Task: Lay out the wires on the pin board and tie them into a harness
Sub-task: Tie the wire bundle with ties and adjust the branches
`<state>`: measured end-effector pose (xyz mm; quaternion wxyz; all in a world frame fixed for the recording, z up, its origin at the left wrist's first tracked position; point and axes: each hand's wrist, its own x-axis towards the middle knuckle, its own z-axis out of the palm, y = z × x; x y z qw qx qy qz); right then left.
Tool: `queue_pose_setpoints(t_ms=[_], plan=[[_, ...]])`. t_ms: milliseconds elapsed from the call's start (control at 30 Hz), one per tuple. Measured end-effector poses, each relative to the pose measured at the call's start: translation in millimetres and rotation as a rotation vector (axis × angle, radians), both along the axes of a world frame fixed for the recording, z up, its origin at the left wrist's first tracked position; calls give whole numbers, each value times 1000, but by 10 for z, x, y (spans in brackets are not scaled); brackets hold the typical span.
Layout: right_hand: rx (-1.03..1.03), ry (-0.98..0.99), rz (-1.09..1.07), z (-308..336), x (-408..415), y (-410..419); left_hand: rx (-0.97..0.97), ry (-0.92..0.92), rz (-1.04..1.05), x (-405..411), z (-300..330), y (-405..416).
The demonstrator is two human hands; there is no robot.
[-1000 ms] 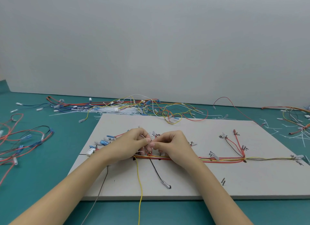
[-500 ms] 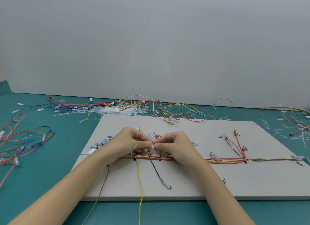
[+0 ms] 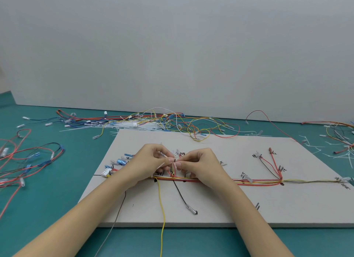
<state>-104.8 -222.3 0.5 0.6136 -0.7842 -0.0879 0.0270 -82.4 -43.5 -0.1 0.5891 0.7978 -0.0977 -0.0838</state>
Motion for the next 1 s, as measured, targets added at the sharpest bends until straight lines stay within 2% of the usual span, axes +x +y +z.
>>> queue_pose_setpoints(t_ms=[200,1000], plan=[[10,-6,-23,8,-3,2,79,-48,54,16,-47,-10],[26,-4,-54,-19,3,18,21,-38,97,7,-53,-42]])
